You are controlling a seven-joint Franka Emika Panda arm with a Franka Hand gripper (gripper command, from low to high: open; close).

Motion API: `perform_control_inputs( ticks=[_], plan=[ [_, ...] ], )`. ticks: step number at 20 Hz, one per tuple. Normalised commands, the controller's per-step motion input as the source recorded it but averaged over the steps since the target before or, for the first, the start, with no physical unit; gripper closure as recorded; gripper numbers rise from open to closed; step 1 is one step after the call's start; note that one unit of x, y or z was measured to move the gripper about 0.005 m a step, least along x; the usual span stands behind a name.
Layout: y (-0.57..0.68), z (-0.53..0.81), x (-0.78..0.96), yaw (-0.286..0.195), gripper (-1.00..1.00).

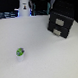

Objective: Open the kcup holder, insert the kcup into the holder, and close the kcup holder

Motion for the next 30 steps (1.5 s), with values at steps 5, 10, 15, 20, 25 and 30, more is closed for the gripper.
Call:
perform_control_inputs(
  ticks=[5,10,15,20,25,30],
  plan=[
    [0.54,0.01,-0.52,-0.156,-1.00],
    [0.60,0.01,-0.46,-0.175,-1.00],
    [0.61,0.01,-0.42,-0.187,-1.00],
    [0.62,-0.01,-0.41,-0.189,-1.00],
    [0.62,-0.05,-0.43,-0.183,-1.00],
    [0.66,-0.13,-0.43,-0.170,-1.00]
  ],
)
